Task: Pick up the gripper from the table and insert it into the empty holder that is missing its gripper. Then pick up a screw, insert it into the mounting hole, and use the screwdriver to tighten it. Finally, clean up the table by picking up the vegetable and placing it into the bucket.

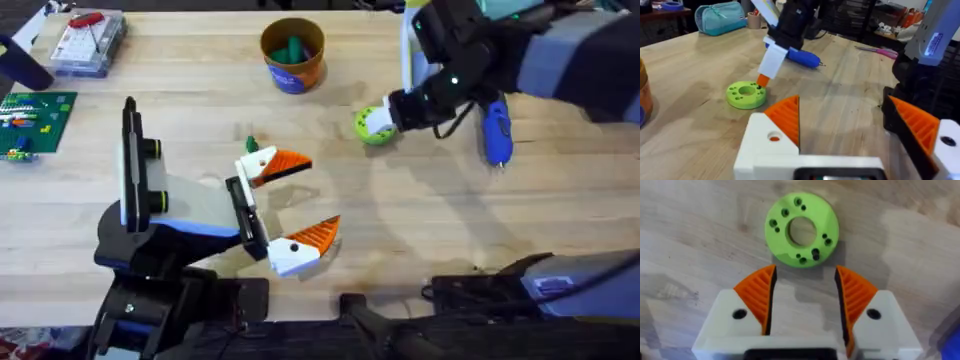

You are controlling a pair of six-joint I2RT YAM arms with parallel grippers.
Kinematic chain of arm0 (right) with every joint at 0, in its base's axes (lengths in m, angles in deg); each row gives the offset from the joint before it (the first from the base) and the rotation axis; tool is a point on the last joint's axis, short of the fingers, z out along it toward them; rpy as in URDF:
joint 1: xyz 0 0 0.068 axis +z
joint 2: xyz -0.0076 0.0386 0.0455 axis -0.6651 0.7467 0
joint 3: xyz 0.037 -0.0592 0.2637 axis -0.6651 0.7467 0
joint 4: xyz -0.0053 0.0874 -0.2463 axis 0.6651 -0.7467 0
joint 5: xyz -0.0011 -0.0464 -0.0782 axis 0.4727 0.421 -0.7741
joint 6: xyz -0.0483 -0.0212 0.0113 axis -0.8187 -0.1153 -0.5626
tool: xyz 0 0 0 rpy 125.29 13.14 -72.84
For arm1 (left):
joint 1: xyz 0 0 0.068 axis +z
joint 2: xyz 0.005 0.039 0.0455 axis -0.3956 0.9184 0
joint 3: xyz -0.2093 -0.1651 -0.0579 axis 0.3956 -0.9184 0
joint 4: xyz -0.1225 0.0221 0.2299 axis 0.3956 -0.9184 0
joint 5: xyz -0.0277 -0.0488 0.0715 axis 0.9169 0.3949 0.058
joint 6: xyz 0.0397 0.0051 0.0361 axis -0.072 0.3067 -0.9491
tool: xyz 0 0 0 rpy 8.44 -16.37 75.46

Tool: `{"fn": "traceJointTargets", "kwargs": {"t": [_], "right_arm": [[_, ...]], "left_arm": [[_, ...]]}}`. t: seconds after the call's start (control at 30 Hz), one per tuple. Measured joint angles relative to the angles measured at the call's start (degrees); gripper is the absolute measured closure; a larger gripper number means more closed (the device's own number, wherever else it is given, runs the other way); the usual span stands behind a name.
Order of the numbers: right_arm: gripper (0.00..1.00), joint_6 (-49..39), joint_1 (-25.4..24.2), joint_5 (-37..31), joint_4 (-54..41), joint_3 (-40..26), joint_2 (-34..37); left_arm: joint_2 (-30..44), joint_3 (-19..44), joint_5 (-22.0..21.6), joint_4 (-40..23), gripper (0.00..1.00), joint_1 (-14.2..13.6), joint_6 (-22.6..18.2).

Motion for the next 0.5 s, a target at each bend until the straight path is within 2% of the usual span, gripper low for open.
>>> {"fn": "traceJointTargets", "kwargs": {"t": [0.17,0.5], "right_arm": [[0.328,-0.8,0.0,0.0,-0.4,-3.9,4.2],[0.328,-1.1,0.0,0.0,-2.3,-4.2,6.1]], "left_arm": [[0.0,0.0,0.0,0.0,0.011,0.0,0.0],[0.0,0.0,0.0,0.0,0.011,0.0,0.0]]}}
